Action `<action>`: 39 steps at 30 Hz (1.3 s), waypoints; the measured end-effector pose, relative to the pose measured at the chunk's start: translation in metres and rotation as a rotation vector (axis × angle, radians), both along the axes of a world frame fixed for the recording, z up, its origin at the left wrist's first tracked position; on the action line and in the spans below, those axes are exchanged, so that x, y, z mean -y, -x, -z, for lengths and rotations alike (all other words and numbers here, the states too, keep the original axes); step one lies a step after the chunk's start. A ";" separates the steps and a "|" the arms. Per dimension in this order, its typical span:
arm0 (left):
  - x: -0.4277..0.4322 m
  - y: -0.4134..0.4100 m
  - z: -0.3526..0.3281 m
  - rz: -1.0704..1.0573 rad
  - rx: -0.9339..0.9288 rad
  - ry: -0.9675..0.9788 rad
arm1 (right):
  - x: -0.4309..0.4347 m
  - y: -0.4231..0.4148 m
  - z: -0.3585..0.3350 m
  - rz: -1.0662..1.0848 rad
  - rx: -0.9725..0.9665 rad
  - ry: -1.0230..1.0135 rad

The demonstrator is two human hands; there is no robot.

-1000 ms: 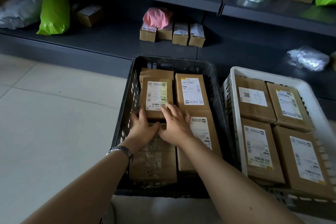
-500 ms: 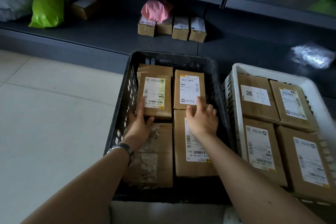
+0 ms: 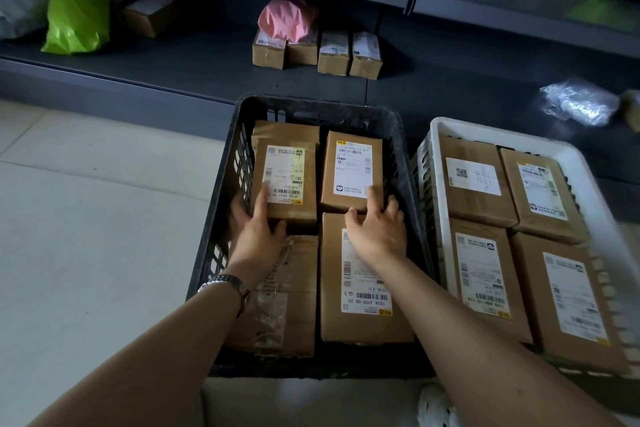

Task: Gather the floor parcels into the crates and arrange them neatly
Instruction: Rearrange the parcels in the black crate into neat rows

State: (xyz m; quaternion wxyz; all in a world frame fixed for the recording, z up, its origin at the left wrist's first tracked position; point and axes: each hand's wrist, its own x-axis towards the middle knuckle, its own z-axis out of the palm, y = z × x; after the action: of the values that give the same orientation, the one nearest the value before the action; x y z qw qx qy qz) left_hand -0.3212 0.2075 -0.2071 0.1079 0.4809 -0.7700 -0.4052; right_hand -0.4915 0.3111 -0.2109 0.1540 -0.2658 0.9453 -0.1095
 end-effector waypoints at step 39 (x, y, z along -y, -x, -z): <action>-0.018 0.054 -0.010 0.329 0.045 0.216 | -0.015 0.008 0.007 -0.160 -0.018 0.171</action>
State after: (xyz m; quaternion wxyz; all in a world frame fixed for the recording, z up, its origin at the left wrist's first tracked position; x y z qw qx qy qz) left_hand -0.3748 0.2254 -0.1967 0.0742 0.3431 -0.8794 -0.3215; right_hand -0.4998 0.3263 -0.2179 0.1305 -0.3535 0.9096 -0.1748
